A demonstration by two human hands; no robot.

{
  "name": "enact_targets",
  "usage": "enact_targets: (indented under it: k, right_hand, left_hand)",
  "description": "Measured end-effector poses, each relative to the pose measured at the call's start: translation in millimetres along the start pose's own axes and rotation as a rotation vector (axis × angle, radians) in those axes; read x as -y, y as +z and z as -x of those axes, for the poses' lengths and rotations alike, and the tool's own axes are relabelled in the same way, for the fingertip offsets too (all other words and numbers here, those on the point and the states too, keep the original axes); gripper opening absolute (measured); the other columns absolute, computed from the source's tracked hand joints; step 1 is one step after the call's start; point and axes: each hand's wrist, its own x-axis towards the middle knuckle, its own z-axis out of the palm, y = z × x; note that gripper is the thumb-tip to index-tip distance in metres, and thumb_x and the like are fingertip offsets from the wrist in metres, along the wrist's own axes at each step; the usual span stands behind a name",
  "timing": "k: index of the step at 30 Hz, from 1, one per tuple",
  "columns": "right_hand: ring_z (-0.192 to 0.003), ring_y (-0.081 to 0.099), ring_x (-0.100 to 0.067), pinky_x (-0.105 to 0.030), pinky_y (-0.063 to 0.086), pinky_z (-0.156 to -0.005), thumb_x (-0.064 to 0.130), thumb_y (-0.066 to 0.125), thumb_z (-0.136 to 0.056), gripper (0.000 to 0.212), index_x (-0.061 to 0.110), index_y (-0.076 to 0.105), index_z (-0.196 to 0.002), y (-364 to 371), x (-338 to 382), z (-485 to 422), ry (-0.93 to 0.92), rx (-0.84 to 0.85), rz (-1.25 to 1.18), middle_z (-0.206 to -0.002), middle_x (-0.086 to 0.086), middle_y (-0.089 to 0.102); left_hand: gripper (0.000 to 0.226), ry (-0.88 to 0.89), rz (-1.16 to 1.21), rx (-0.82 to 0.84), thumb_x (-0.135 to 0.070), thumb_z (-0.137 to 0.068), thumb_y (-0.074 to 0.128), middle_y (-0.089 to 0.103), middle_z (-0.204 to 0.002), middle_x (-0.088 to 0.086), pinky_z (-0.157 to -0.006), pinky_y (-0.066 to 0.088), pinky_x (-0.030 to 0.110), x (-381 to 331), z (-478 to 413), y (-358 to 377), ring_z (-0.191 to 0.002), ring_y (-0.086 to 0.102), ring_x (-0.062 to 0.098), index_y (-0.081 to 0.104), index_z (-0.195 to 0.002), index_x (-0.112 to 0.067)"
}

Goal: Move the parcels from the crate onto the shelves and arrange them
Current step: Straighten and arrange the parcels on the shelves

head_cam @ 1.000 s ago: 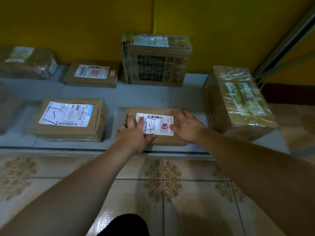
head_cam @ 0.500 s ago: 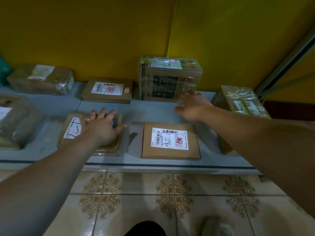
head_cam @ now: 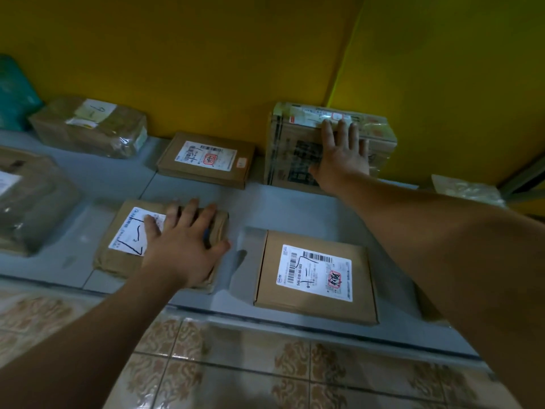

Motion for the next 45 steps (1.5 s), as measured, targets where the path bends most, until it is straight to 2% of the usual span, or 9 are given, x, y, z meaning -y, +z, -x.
enact_targets:
  k: [5, 11, 15, 20, 30, 37, 41, 43, 45]
  right_hand:
    - [-0.151, -0.015, -0.036, -0.054, -0.003, -0.120, 0.035, 0.049, -0.102, 0.088, 0.021, -0.019, -0.156, 15, 8, -4, 0.052, -0.064, 0.064, -0.164, -0.014, -0.018]
    - [-0.153, -0.001, -0.034, -0.063, -0.001, -0.119, 0.032, 0.044, -0.102, 0.081, 0.026, -0.016, -0.156, 8, -26, -3, -0.014, -0.101, 0.225, -0.167, -0.008, -0.004]
    - [-0.153, -0.004, -0.034, -0.058, 0.001, -0.120, 0.031, 0.045, -0.103, 0.078, 0.025, -0.011, -0.157, 4, -40, 2, 0.030, -0.058, 0.173, -0.167, -0.008, -0.006]
    - [-0.152, -0.008, -0.036, -0.050, -0.001, -0.123, 0.037, 0.046, -0.103, 0.080, 0.024, -0.011, -0.158, 6, -19, -1, 0.004, -0.061, 0.073, -0.166, -0.009, -0.010]
    - [-0.153, -0.008, -0.032, -0.053, -0.001, -0.121, 0.029, 0.048, -0.101, 0.082, 0.029, -0.012, -0.157, 8, -25, -1, 0.010, -0.079, 0.097, -0.167, -0.006, -0.009]
    - [-0.152, -0.011, -0.033, -0.054, -0.002, -0.122, 0.049, 0.050, -0.098, 0.088, 0.021, -0.007, -0.159, -8, -10, 5, 0.024, 0.008, -0.014, -0.166, -0.009, -0.011]
    - [-0.153, -0.004, -0.029, -0.047, 0.001, -0.124, 0.048, 0.047, -0.098, 0.081, 0.019, 0.002, -0.159, 0, 27, 31, -0.242, -0.077, -0.105, -0.167, -0.008, 0.001]
    - [-0.152, 0.007, -0.028, -0.043, 0.009, -0.123, 0.050, 0.045, -0.100, 0.074, 0.017, 0.014, -0.158, 12, 52, 50, -0.361, -0.025, -0.239, -0.165, -0.008, 0.015]
    - [-0.147, 0.022, -0.028, -0.037, 0.020, -0.118, 0.050, 0.043, -0.101, 0.066, 0.015, 0.027, -0.155, 28, 75, 64, -0.421, 0.045, -0.379, -0.159, -0.011, 0.031]
  left_hand:
    - [0.078, -0.012, 0.015, -0.009, -0.074, -0.084, 0.017, 0.000, -0.163, -0.007, -0.115, 0.000, 0.062, 0, 1, 1, -0.149, -0.005, 0.023, 0.002, -0.152, -0.039]
    - [0.075, -0.013, 0.036, 0.004, -0.069, -0.090, 0.028, -0.002, -0.163, -0.007, -0.115, -0.003, 0.061, -2, 3, -4, -0.149, -0.010, 0.022, 0.000, -0.153, -0.038]
    - [0.076, -0.014, 0.043, 0.015, -0.068, -0.090, 0.029, -0.003, -0.163, -0.007, -0.116, -0.003, 0.061, -3, 3, -5, -0.149, -0.011, 0.022, -0.001, -0.153, -0.038]
    - [0.075, -0.020, 0.045, 0.013, -0.067, -0.091, 0.030, -0.003, -0.163, -0.007, -0.116, -0.003, 0.061, -4, 3, -6, -0.149, -0.012, 0.022, 0.000, -0.153, -0.039]
    - [0.075, -0.017, 0.036, 0.005, -0.068, -0.090, 0.030, -0.001, -0.163, -0.007, -0.116, -0.001, 0.061, -2, 3, -4, -0.149, -0.010, 0.022, 0.002, -0.153, -0.038]
    - [0.068, -0.016, 0.044, 0.018, -0.065, -0.094, 0.023, 0.002, -0.163, -0.006, -0.115, -0.003, 0.061, -3, 3, -6, -0.149, -0.008, 0.022, 0.006, -0.153, -0.038]
    - [0.057, -0.053, 0.193, 0.018, -0.051, -0.099, 0.030, 0.012, -0.163, -0.004, -0.118, 0.002, 0.056, -1, -2, -14, -0.149, 0.002, 0.019, 0.022, -0.153, -0.033]
    - [0.055, -0.092, 0.352, -0.062, -0.039, -0.098, 0.045, 0.017, -0.162, 0.001, -0.120, 0.010, 0.046, 7, -6, -24, -0.149, 0.012, 0.021, 0.033, -0.150, -0.026]
    - [0.059, -0.169, 0.358, -0.183, -0.033, -0.092, 0.058, 0.021, -0.161, 0.006, -0.119, 0.016, 0.041, 25, -9, -32, -0.148, 0.016, 0.024, 0.041, -0.147, -0.022]
